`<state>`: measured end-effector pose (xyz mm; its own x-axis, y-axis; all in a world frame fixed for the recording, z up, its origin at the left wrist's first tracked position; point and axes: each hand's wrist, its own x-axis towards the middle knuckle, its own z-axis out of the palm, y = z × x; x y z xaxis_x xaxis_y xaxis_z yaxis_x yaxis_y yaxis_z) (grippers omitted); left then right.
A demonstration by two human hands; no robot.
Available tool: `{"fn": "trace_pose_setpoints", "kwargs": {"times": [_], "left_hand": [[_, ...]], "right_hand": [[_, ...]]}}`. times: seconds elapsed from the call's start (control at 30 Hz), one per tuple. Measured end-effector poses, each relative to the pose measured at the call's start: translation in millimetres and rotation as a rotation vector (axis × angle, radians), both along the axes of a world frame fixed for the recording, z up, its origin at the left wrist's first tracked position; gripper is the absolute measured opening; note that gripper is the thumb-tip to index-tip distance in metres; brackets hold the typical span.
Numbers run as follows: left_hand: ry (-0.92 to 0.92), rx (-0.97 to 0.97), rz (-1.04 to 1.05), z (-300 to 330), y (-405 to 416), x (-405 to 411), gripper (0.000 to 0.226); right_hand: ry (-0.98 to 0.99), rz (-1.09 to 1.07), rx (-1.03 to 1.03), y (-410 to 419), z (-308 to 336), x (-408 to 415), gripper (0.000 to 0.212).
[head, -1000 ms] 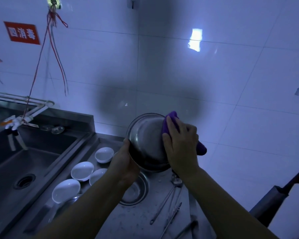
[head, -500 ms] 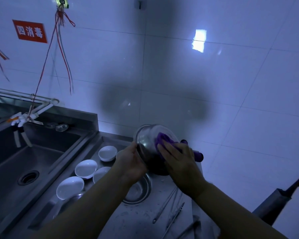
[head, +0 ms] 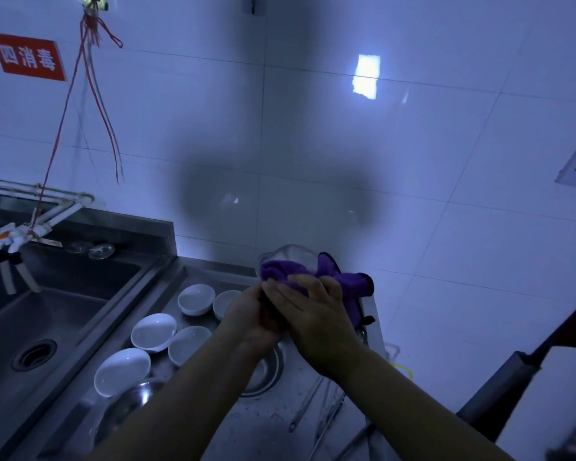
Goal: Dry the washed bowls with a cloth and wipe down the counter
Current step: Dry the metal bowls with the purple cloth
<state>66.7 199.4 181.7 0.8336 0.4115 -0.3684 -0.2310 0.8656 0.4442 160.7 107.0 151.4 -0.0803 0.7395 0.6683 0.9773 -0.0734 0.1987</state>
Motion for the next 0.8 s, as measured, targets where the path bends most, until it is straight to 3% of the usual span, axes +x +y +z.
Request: {"fn": "trace_pose_setpoints", "kwargs": {"times": [0.17, 0.33, 0.4, 0.53, 0.8], "left_hand": [[0.039, 0.031, 0.070, 0.2, 10.6, -8.9, 0.036], [0.037, 0.002, 0.164, -5.9, 16.4, -17.6, 0.029], [0.020, -0.030, 0.175, -7.2, 18.4, -18.7, 0.030], [0.019, -0.063, 0.177, -9.4, 22.9, -20.9, 0.036], [-0.005, -0.172, 0.106, -24.2, 46.1, -42.2, 0.041]], "right_hand": [[0.004, 0.031, 0.155, -17.8, -21.0, 8.3, 0.032], [0.329, -0.052, 0.276, -21.5, -16.4, 21.8, 0.039], [0.368, -0.092, 0.273, -15.8, -11.6, 15.1, 0.040], [0.283, -0.155, 0.274, 1.7, -12.8, -15.4, 0.038], [0.060, -0.057, 0.148, 5.7, -23.2, -40.2, 0.030]]}}
